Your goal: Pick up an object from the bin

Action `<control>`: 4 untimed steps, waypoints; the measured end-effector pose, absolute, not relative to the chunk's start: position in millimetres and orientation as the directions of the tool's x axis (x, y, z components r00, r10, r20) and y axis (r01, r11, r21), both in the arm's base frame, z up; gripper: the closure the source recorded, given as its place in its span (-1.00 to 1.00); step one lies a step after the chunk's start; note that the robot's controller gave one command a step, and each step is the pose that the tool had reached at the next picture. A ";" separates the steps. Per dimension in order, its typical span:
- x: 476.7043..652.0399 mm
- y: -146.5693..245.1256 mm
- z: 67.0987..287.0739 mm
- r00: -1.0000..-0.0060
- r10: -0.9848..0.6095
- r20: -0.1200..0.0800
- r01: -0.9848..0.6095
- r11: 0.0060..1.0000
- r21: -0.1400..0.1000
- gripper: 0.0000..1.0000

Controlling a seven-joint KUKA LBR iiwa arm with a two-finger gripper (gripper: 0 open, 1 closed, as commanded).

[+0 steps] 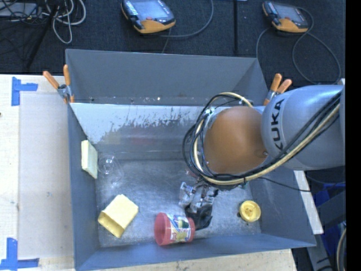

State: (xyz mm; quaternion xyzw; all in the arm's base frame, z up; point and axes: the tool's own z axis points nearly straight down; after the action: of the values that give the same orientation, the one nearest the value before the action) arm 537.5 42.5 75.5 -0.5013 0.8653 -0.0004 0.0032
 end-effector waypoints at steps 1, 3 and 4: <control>537.5 42.3 75.5 -0.498 -0.867 -0.005 -0.867 0.498 -0.004 1.00; 538.5 45.8 145.1 -0.482 -0.876 -0.004 -0.876 0.482 -0.004 1.00; 530.3 20.6 264.5 -0.465 -0.885 -0.002 -0.885 0.465 0.001 1.00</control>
Offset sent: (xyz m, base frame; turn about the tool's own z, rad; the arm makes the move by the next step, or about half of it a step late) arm -0.0071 -0.0041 0.1620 -0.0045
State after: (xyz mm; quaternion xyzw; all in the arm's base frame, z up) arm 530.3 20.6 264.5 -0.5171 0.8559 0.0008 0.0007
